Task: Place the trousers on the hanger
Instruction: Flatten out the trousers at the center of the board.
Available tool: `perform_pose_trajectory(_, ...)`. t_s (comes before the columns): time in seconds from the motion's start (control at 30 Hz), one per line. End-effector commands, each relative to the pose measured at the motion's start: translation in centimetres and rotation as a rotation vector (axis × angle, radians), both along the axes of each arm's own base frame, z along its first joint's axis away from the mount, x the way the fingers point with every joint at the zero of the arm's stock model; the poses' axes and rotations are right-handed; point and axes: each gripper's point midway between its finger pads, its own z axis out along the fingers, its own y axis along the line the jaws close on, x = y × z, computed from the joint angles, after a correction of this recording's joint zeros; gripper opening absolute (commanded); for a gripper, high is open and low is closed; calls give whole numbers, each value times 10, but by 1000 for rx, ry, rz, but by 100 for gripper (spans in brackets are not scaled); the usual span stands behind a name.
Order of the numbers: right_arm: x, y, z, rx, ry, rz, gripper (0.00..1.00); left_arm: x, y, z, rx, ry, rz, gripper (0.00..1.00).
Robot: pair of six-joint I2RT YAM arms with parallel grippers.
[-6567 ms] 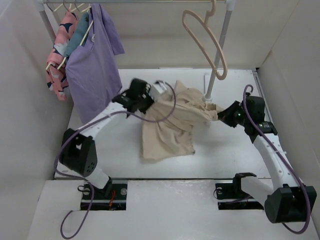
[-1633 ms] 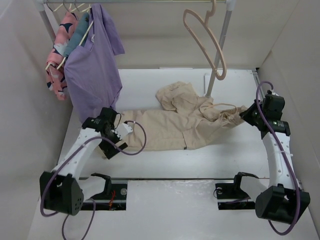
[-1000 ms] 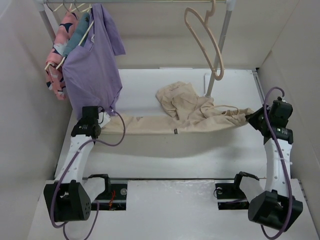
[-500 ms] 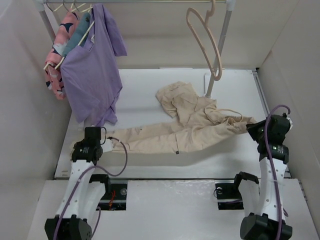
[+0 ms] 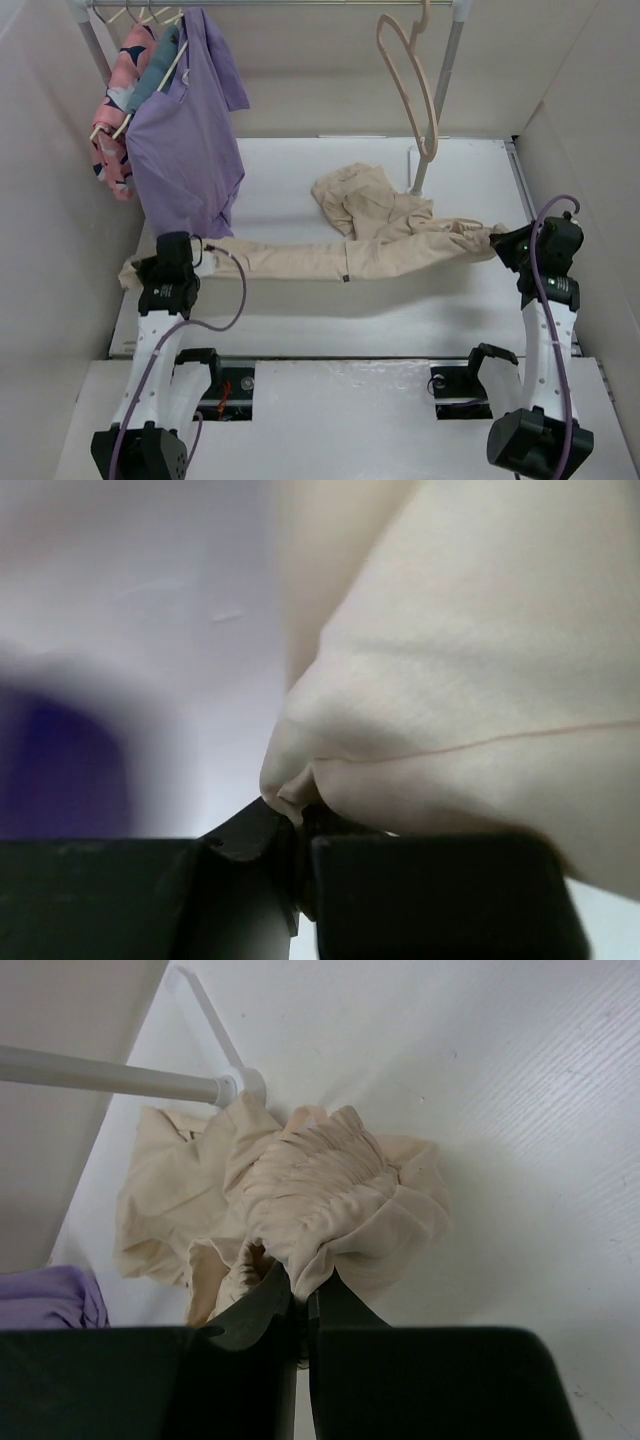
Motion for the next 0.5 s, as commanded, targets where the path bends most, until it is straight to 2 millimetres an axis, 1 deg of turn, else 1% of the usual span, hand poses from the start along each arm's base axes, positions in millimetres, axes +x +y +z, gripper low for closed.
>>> perform_pose_trajectory(0.0,-6,-17,2,-72,-19,-76,0,-62,3,-77,27,355,33,0)
perform_pose_trajectory(0.03,-10,-18,-3,-67,-4,-93,0,-78,2,-98,26,436,31,0)
perform_pose_trajectory(0.07,-14,-20,-3,-58,1,-122,0,-93,2,-104,19,483,38,0)
perform_pose_trajectory(0.1,-20,-28,-5,-65,18,-184,0,-98,-1,-109,-1,505,23,1)
perform_pose_trajectory(0.13,-30,-31,-11,-49,52,-235,0,-103,-3,-112,-23,517,21,10)
perform_pose_trajectory(0.17,-38,-34,-11,-15,33,-307,4,-114,-6,-117,-44,559,23,28)
perform_pose_trajectory(0.2,-44,-38,-9,-10,27,-356,11,-119,-7,-121,-54,582,17,65)
perform_pose_trajectory(0.23,-54,-45,-12,-21,43,-422,20,-123,-7,-122,-60,591,27,75)
perform_pose_trajectory(0.27,-60,-48,-8,-22,28,-454,41,-127,-8,-126,-69,597,41,82)
perform_pose_trajectory(0.3,-63,-51,-6,-12,25,-492,50,-128,-5,-125,-67,594,65,86)
perform_pose_trajectory(0.33,-69,-58,-1,-31,17,-539,57,-127,-5,-126,-73,582,76,90)
perform_pose_trajectory(0.37,-73,-61,7,-44,15,-559,67,-128,-5,-127,-78,585,85,92)
perform_pose_trajectory(0.4,-73,-63,14,-45,-4,-579,70,-119,-6,-117,-91,562,87,92)
perform_pose_trajectory(0.43,-75,-66,16,-55,5,-595,72,-113,-11,-115,-135,537,81,92)
perform_pose_trajectory(0.47,-77,-71,22,-72,-7,-621,73,-109,-15,-111,-167,530,77,93)
